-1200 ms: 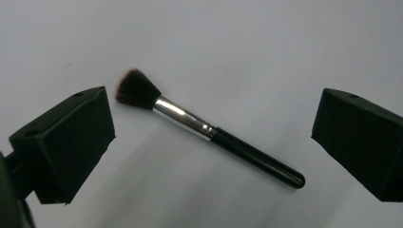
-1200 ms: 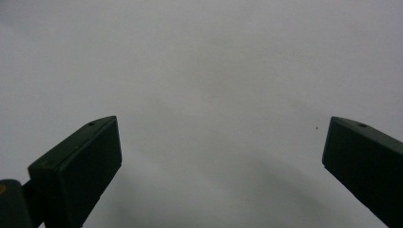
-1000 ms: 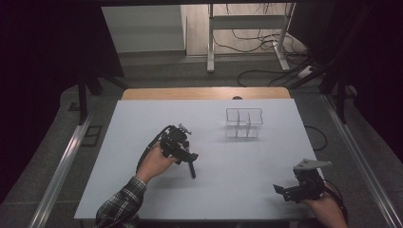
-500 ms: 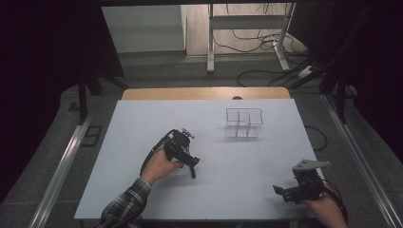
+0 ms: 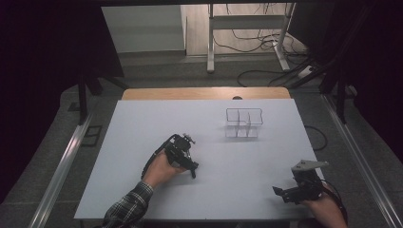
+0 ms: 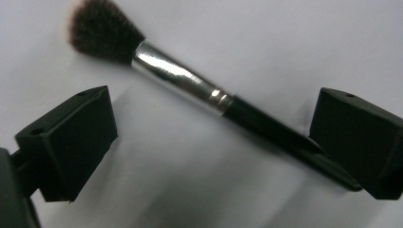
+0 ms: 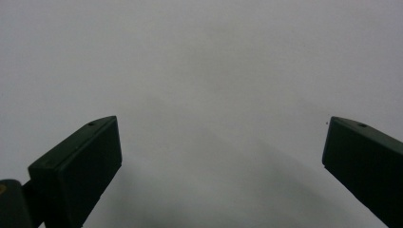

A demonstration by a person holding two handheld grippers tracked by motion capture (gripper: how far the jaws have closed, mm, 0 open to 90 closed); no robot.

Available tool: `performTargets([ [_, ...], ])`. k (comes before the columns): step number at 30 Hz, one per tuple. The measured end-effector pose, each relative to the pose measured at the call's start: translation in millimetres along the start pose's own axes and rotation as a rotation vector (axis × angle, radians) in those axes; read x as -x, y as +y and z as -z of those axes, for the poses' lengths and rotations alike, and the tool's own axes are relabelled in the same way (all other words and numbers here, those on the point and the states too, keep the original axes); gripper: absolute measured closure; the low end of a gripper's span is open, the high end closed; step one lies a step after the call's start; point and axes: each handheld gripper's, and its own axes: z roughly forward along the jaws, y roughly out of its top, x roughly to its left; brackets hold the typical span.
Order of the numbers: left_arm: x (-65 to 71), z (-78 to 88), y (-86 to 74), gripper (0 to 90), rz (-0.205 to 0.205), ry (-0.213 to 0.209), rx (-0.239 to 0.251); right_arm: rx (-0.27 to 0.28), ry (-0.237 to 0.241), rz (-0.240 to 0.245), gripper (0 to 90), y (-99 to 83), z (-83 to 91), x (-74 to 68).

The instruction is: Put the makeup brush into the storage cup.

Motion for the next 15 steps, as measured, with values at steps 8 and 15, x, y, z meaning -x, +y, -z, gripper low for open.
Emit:
performTargets([
  [8, 1.3, 8.8, 1.0, 29.1, 0.033, 0.013, -0.035, -0.015, 0.004, 0.011, 0.0, -0.3, -1.7, -0.8],
  [15, -4.2, 14.8, 1.3, 79.0, 0.044, -0.002, -0.076, -0.024, 0.002, 0.013, 0.0, -0.5, -2.1, -1.5],
])
